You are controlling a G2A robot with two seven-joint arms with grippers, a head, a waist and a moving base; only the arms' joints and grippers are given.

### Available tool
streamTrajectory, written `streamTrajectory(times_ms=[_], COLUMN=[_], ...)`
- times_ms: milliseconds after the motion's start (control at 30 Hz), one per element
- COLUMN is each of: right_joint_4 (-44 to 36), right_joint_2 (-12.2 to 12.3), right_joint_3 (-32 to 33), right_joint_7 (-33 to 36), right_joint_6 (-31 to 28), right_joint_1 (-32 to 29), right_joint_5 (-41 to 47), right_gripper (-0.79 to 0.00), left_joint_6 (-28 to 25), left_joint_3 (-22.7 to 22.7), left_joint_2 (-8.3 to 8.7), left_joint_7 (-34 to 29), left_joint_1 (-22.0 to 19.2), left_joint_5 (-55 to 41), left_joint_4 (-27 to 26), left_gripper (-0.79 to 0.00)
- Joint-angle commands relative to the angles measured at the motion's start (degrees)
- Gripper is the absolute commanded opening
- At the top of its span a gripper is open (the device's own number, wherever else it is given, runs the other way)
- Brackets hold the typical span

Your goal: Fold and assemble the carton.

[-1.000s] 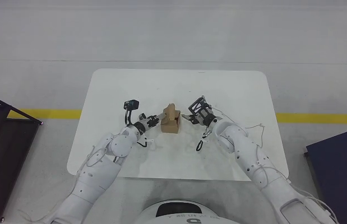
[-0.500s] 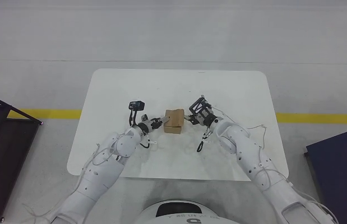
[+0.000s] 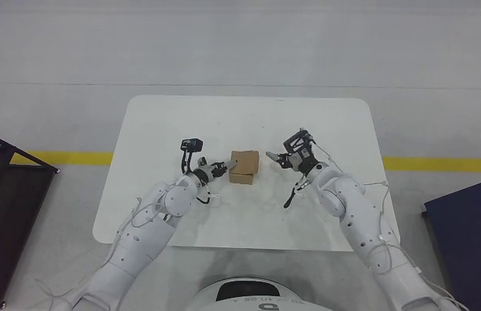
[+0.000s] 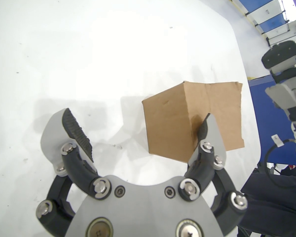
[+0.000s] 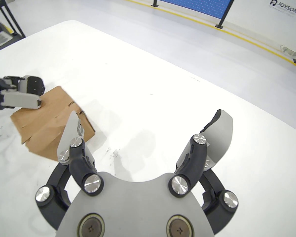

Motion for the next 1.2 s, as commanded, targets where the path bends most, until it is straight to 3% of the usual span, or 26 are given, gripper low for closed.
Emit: streamTrajectory(times_ms=[0,1167], right_joint_4=[-0.6,3.6], right_joint_2=[0.2,-1.8], right_joint_3=[-0.6,-7.0], right_joint_7=[1.7,5.8], right_joint_6=[-2.4,-0.3], right_joint_1=[-0.2,4.9], right_joint_5=[-2.5,-3.9], right_gripper=[0.000,0.000], left_joint_6=[-0.1,-1.0], left_joint_3=[-0.3,-1.1], left_joint_2=[-0.04,-0.58], left_joint_7=[0.1,-2.3], left_joint_1=[0.1,-0.6], left_joint_5=[-0.6,-1.2], left_joint_4=[-0.2,0.9], left_gripper=[0.000,0.000])
